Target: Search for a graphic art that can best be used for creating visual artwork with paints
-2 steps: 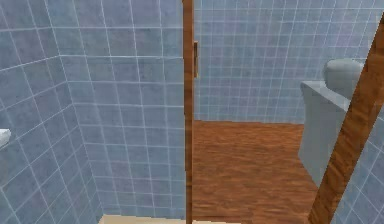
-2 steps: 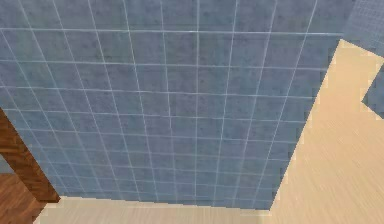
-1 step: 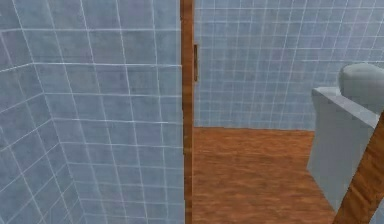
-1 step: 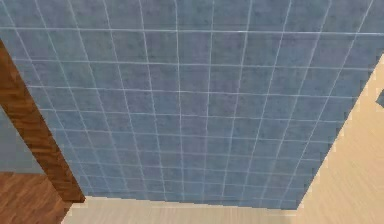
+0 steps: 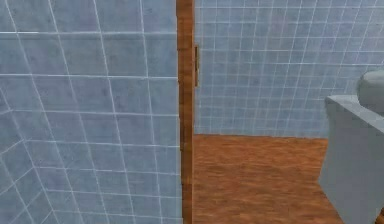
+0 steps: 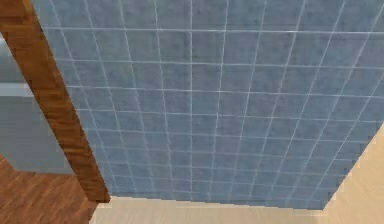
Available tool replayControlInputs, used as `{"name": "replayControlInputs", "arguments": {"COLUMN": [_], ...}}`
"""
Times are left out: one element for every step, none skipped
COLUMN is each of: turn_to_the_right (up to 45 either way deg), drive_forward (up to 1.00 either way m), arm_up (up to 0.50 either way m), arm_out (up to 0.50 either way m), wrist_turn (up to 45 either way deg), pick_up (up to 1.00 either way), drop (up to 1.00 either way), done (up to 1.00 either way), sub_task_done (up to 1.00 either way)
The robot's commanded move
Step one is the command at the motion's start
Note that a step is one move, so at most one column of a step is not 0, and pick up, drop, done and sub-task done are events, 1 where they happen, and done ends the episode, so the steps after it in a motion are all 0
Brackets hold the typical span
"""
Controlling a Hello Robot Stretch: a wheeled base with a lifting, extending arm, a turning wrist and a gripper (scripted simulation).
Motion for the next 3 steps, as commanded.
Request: {"name": "replayControlInputs", "arguments": {"turn_to_the_right": [18.0,0.0,-3.0], "drive_forward": [0.00,0.60,0.00], "arm_up": [0.00,0.00,0.00], "arm_out": [0.00,0.00,0.00], "wrist_turn": [0.0,0.0,0.0], "pick_up": [0.00,0.00,0.00], "drop": [0.00,0.00,0.00], "done": [0.00,0.00,0.00], "sub_task_done": [0.00,0.00,0.00]}}
